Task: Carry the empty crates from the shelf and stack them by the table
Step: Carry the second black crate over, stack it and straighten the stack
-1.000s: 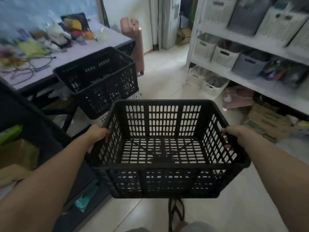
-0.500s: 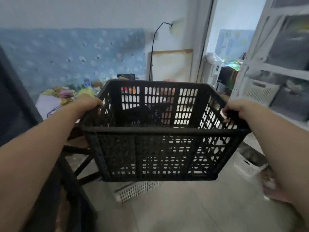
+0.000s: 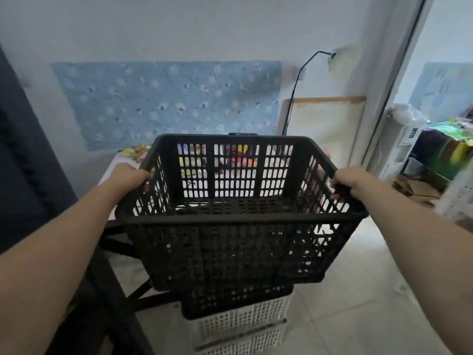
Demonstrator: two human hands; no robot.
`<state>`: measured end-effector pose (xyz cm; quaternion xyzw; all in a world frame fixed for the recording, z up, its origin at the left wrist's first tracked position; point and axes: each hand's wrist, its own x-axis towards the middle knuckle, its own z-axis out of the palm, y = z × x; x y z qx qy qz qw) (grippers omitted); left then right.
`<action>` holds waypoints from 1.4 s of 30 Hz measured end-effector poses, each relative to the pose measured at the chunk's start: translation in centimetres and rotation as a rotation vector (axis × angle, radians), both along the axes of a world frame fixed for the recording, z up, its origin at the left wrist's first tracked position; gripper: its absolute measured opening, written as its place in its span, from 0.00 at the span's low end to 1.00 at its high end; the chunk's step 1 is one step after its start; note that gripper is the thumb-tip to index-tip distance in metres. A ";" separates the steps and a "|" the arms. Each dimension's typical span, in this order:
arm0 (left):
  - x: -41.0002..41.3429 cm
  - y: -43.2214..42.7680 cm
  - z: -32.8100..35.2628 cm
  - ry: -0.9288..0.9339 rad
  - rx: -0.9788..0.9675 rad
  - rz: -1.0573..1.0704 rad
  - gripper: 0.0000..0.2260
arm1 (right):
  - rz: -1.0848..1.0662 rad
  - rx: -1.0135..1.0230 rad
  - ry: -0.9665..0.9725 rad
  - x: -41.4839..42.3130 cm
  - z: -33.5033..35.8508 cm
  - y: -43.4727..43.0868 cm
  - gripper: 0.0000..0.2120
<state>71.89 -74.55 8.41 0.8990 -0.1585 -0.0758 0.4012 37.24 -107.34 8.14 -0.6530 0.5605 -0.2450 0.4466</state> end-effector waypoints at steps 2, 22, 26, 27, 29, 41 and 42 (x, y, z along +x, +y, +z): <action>1.4 -1.6 -1.2 -0.010 0.019 0.022 0.12 | 0.031 -0.002 0.028 2.7 -0.8 -2.6 0.11; 8.3 -10.1 -8.5 0.272 -0.043 0.156 0.06 | 0.356 0.322 0.405 13.4 -7.3 -17.6 0.08; 8.6 -9.9 -8.3 0.324 -0.117 0.172 0.07 | 0.361 0.323 0.269 12.2 -7.2 -17.4 0.08; 8.6 -9.9 -8.3 0.340 -0.142 0.168 0.08 | 0.353 0.337 0.212 11.6 -7.0 -17.3 0.09; 8.3 -9.7 -8.3 0.401 -0.245 0.146 0.08 | 0.340 0.383 0.070 10.4 -6.8 -16.6 0.10; 5.0 -6.9 -8.6 0.614 -0.616 0.003 0.05 | 0.139 0.481 -0.368 6.2 -7.8 -9.7 0.07; 5.3 -6.7 -8.2 0.611 -0.611 -0.004 0.05 | 0.137 0.476 -0.357 6.1 -7.6 -9.4 0.08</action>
